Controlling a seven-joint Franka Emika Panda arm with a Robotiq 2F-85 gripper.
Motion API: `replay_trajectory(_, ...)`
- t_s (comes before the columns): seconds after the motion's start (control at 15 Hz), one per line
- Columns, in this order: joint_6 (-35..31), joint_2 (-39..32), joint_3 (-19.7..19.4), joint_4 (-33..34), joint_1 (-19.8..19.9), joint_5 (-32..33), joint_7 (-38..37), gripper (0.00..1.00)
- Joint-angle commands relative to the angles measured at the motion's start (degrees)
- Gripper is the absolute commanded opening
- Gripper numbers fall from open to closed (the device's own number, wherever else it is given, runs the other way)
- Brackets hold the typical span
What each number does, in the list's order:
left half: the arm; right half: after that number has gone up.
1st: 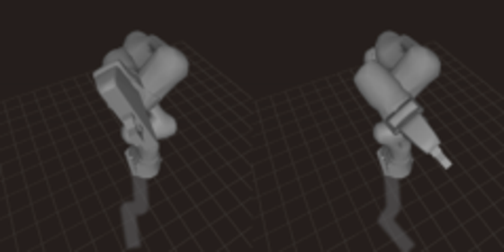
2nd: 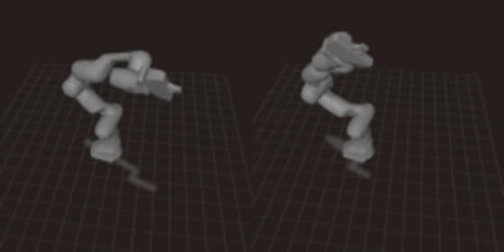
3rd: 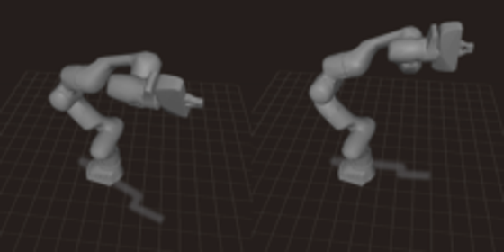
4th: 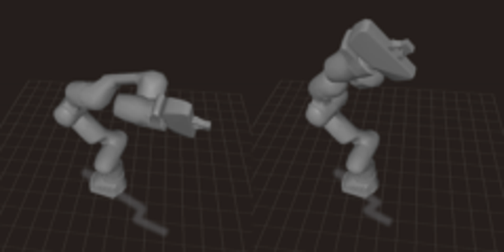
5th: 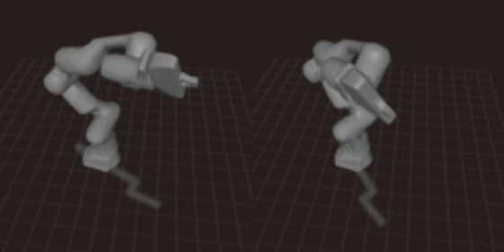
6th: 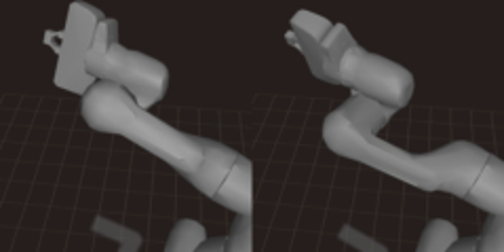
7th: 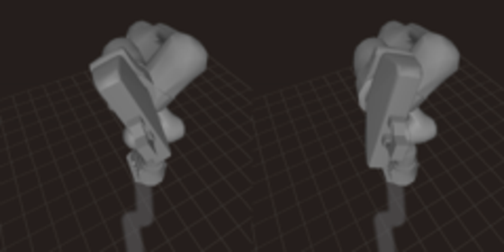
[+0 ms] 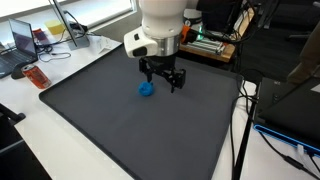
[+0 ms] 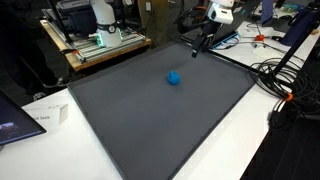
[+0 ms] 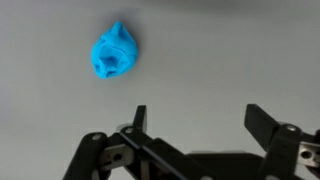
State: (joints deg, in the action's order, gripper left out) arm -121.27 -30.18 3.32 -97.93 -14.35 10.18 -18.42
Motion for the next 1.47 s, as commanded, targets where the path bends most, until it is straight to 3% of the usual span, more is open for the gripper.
replay_trajectory(0.0, -7.4, 9.3, 1.0, -14.0, 4.0, -4.5, 5.0, 1.0)
replay_trajectory(0.33, -13.3, 19.2, 0.6, -28.9, 8.0, -9.4, 8.8, 1.0)
replay_trajectory(0.53, -20.0, 25.8, 0.7, -38.2, 10.2, -14.3, 12.1, 1.0)
replay_trajectory(0.87, -31.6, 37.1, -0.5, -54.7, 13.1, -36.1, 22.0, 1.0)
replay_trajectory(1.07, -35.4, 45.9, -5.4, -63.1, 11.3, -49.9, 33.3, 1.0)
replay_trajectory(1.13, -35.5, 48.9, -7.0, -65.4, 11.2, -54.5, 37.8, 1.0)
replay_trajectory(1.27, -30.1, 47.2, -9.7, -60.8, 13.9, -62.8, 46.2, 1.0)
replay_trajectory(1.4, -26.1, 50.3, -11.8, -61.0, 16.4, -66.6, 50.4, 1.0)
